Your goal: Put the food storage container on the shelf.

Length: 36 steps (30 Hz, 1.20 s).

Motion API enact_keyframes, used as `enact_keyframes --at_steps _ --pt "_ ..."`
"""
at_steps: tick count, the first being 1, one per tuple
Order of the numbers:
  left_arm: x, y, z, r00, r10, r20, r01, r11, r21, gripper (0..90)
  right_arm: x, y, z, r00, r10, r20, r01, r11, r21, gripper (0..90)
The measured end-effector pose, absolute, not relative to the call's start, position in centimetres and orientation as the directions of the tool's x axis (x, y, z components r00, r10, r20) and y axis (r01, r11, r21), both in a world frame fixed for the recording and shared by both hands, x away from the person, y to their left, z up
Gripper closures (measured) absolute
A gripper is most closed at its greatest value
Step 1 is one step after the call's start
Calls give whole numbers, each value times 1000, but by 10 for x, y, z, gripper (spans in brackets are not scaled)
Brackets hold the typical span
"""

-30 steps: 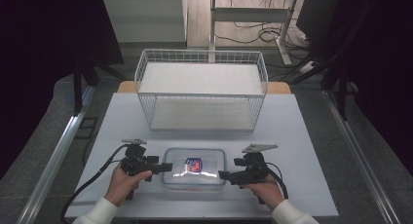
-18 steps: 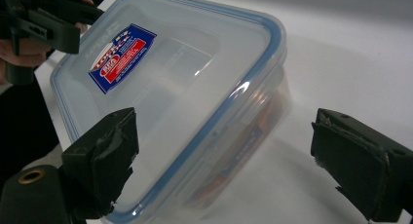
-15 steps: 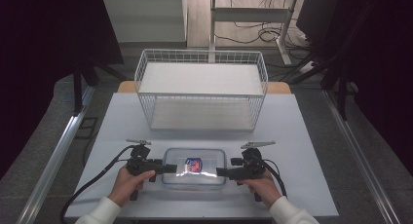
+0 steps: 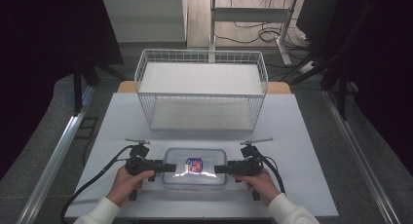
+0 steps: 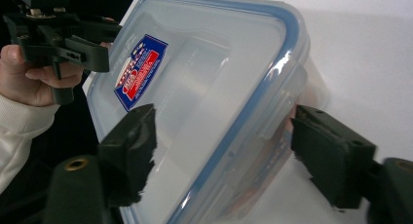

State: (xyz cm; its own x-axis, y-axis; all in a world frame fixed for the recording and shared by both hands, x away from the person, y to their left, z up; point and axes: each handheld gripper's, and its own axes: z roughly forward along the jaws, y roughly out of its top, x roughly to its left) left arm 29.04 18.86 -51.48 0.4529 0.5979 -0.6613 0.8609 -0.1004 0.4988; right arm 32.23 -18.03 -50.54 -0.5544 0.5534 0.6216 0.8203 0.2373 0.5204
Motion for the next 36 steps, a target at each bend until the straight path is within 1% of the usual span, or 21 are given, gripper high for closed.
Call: enact_keyframes --at_steps 1,2,3,4,5,6,7,9,11,16,27,36 --pt "290 189 -515 453 598 -661 861 -100 499 295 322 -180 -505 -554 553 622 820 237 520 264" --pt "290 189 -515 450 598 -663 862 -98 497 298 322 -182 -503 -551 556 622 822 236 518 313" --pt "290 189 -515 447 599 -664 863 -95 496 298 322 -182 -503 -551 556 622 822 236 518 313" --pt "289 190 -514 443 600 -666 864 -88 496 312 321 -184 -501 -548 561 621 822 226 522 372" --pt "289 190 -514 443 600 -666 864 -88 496 328 321 -184 -501 -548 561 621 822 226 522 372" --pt "286 192 -513 440 595 -673 863 -73 499 343 320 -187 -499 -540 557 632 828 217 517 408" --pt "286 192 -513 440 595 -673 863 -73 499 356 320 -187 -499 -540 557 632 828 217 517 408" --pt "283 194 -512 443 593 -672 859 -67 507 368 318 -188 -497 -533 556 637 832 208 515 443" --pt "280 195 -510 449 597 -665 855 -72 513 381 316 -189 -496 -531 556 640 832 198 518 458" --pt "271 197 -505 463 597 -655 842 -67 535 427 307 -190 -492 -535 559 633 823 175 541 501" --pt "263 197 -500 468 598 -651 837 -62 544 458 296 -191 -488 -531 567 630 818 148 556 529" --pt "259 197 -497 466 597 -653 837 -57 545 468 288 -191 -484 -501 579 643 831 114 544 540"
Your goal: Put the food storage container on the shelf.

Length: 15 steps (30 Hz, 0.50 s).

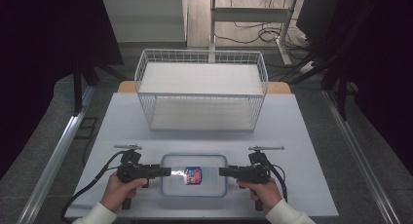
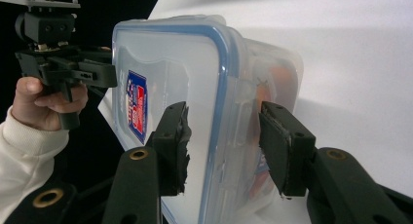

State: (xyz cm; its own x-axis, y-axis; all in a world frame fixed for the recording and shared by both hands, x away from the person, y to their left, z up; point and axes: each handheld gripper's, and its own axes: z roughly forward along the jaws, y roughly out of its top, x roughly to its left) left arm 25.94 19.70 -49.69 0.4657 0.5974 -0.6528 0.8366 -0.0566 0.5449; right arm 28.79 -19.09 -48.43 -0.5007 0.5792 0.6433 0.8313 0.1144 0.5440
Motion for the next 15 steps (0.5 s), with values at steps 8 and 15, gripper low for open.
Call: enact_keyframes --at_steps 8,15 --pt "257 196 -492 475 604 -640 828 -60 557 472 288 -193 -485 -479 572 666 844 92 529 545" --pt "257 194 -489 480 597 -643 823 -54 565 483 289 -196 -477 -496 577 649 824 77 561 575"
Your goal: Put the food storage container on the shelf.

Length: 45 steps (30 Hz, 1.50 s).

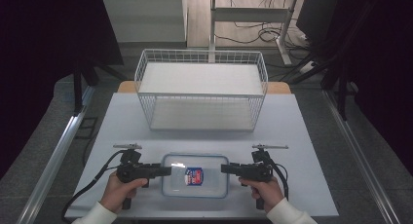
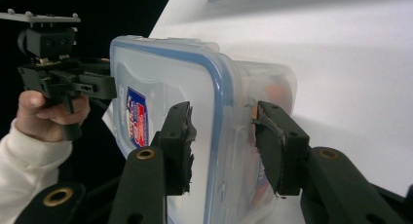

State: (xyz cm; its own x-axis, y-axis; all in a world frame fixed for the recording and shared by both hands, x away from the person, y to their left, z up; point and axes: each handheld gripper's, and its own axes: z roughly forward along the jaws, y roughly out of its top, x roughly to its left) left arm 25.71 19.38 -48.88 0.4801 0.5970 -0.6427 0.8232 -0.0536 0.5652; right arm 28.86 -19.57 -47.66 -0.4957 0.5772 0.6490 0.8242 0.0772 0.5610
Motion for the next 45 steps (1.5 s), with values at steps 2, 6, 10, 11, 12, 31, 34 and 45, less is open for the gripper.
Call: enact_keyframes --at_steps 2,6,10,11,12,31,34,45 --pt "258 194 -490 480 599 -641 826 -60 561 483 289 -196 -478 -495 582 645 824 79 562 576" --pt "258 194 -488 479 600 -641 824 -55 564 485 289 -195 -477 -495 583 645 823 77 563 577" --pt "258 195 -488 479 596 -645 823 -49 567 488 289 -195 -477 -495 583 645 822 72 565 579" --pt "258 195 -487 480 595 -645 822 -48 567 489 289 -195 -476 -498 583 642 819 72 569 580" --pt "258 195 -487 481 594 -645 822 -47 568 489 289 -195 -476 -498 583 642 819 72 569 580" --pt "293 198 -477 489 602 -631 803 -29 595 504 324 -192 -461 -543 588 600 778 84 622 598" --pt "301 199 -475 490 605 -628 801 -28 598 504 334 -190 -459 -547 590 593 773 85 629 601" --pt "366 199 -479 468 618 -632 799 10 601 506 403 -185 -456 -545 618 567 764 88 640 619"
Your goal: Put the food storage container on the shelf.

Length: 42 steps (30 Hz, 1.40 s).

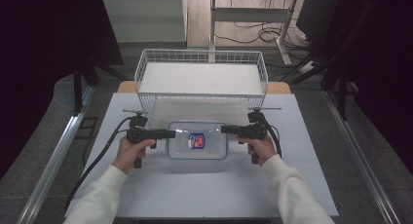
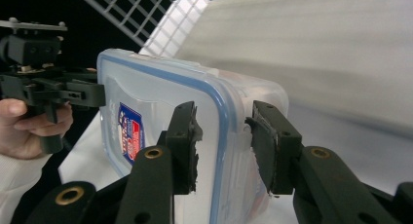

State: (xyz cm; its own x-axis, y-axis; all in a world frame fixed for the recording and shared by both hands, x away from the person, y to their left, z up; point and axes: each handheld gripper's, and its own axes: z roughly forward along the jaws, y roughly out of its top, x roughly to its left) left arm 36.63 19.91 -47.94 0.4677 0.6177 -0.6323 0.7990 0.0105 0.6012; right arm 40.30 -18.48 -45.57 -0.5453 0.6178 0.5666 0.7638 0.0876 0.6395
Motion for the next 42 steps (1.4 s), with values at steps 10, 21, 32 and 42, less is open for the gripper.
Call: enact_keyframes --at_steps 10,21,32,42 --pt "393 196 -484 446 611 -654 804 49 593 509 433 -184 -456 -517 646 561 765 55 641 625" --pt "403 197 -498 433 597 -675 794 102 600 510 435 -186 -465 -521 659 543 736 24 677 629" --pt "410 198 -507 386 598 -703 806 152 572 495 434 -182 -480 -449 682 577 730 -92 677 606" --pt "412 198 -511 382 645 -662 803 124 583 397 430 -182 -484 -462 721 517 713 -45 700 479"
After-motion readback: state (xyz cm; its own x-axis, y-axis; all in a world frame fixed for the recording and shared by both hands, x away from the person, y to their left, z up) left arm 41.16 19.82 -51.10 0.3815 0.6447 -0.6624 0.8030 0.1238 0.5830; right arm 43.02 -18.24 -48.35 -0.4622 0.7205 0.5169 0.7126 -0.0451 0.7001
